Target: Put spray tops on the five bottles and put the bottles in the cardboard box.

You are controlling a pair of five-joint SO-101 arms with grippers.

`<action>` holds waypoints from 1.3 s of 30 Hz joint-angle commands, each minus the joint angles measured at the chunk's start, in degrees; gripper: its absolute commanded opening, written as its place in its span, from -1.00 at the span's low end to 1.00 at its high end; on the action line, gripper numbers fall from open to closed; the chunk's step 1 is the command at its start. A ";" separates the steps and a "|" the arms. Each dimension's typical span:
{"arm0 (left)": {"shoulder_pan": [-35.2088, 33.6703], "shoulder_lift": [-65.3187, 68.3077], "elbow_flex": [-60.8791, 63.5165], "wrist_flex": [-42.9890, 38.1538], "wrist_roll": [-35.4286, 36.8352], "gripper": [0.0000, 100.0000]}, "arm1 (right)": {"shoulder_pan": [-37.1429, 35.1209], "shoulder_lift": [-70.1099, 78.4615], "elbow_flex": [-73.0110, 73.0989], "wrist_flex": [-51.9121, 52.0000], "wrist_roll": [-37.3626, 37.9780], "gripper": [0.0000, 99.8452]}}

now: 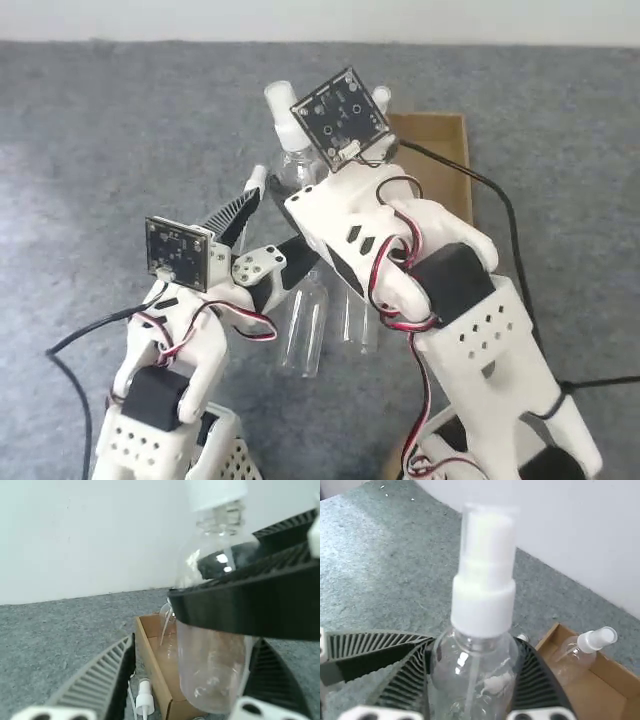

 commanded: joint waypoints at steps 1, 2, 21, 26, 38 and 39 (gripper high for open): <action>-0.97 0.00 -0.40 -1.14 -0.09 -0.33 | 6.73 -2.51 -3.78 0.22 1.23 -0.99; -0.97 0.00 -0.40 -1.14 -0.09 -0.33 | 9.45 -2.51 -3.60 -0.31 1.23 -0.99; -1.93 -0.09 1.27 2.46 -0.18 -0.33 | 34.86 12.44 21.71 -48.57 1.14 -0.99; -7.82 -0.44 2.07 8.62 -0.26 -0.33 | 34.77 22.37 18.02 -53.93 0.79 -0.99; -12.66 -0.44 9.10 0.09 -0.18 -0.33 | 33.45 39.96 6.86 -60.62 -1.05 -0.99; -12.66 -0.44 9.10 0.09 -0.18 -0.33 | 33.45 41.19 6.59 -62.29 -1.93 -0.99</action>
